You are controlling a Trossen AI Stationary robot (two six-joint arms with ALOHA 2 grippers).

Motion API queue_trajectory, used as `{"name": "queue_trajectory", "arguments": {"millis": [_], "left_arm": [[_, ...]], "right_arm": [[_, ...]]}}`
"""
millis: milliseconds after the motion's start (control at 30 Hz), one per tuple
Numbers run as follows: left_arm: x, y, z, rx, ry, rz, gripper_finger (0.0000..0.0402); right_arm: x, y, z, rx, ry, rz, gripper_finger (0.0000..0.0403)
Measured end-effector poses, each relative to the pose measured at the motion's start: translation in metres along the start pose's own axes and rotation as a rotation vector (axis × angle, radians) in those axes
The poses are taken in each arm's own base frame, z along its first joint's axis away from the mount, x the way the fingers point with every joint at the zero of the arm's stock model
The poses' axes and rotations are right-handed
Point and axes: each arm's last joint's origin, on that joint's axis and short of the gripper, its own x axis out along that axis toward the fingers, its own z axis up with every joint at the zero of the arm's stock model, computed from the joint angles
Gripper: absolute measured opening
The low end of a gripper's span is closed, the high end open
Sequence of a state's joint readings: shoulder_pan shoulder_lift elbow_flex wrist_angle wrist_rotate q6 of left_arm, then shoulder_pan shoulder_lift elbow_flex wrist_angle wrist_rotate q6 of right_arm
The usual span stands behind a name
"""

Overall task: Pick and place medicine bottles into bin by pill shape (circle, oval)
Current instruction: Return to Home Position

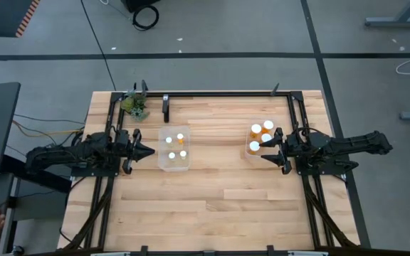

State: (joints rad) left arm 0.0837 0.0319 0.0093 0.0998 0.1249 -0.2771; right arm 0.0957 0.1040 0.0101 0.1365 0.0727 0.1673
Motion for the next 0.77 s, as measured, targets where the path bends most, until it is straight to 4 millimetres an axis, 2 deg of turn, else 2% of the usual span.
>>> {"name": "queue_trajectory", "arguments": {"millis": [267, 567, 767], "left_arm": [[0.0000, 0.0000, 0.0000, 0.000, 0.000, 0.000, 0.0036], [0.0000, 0.0000, 0.0000, 0.000, 0.000, 0.000, 0.0024], [0.0000, 0.0000, 0.0000, 0.000, 0.000, 0.000, 0.0030]], "right_arm": [[0.0000, 0.0000, 0.0000, 0.000, 0.000, 0.000, 0.0241], [0.0000, 0.0000, 0.0000, 0.000, 0.000, 0.000, 0.0241], [0.0000, 0.0000, 0.0000, 0.000, 0.000, 0.000, 0.0241]]}}
